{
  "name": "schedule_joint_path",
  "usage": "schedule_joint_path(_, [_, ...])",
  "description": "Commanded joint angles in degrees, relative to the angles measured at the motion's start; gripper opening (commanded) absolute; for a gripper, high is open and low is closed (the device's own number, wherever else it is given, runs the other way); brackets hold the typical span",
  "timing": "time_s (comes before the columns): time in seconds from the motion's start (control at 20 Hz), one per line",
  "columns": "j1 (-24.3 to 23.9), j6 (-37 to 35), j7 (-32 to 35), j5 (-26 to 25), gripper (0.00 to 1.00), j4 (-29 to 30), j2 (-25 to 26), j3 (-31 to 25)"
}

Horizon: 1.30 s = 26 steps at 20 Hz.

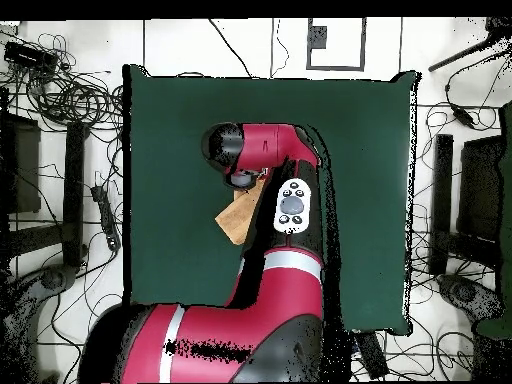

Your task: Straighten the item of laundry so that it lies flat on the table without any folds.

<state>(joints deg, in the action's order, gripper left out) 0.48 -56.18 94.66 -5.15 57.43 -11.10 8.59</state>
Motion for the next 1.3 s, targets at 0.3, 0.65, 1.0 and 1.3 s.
schedule_joint_path(0.3, [0.9, -2.19, 0.08, -3.12, 0.0, 4.1, 1.15, -3.41])
schedule_joint_path(0.65, [-0.08, -6.0, -0.74, -1.54, 0.0, 1.9, 0.6, -4.38])
schedule_joint_path(1.0, [0.28, -3.11, 1.96, -0.78, 1.0, 3.24, 0.14, -4.36])
schedule_joint_path(1.3, [0.25, -5.7, 1.59, -0.51, 1.0, 1.64, 0.65, -4.43])
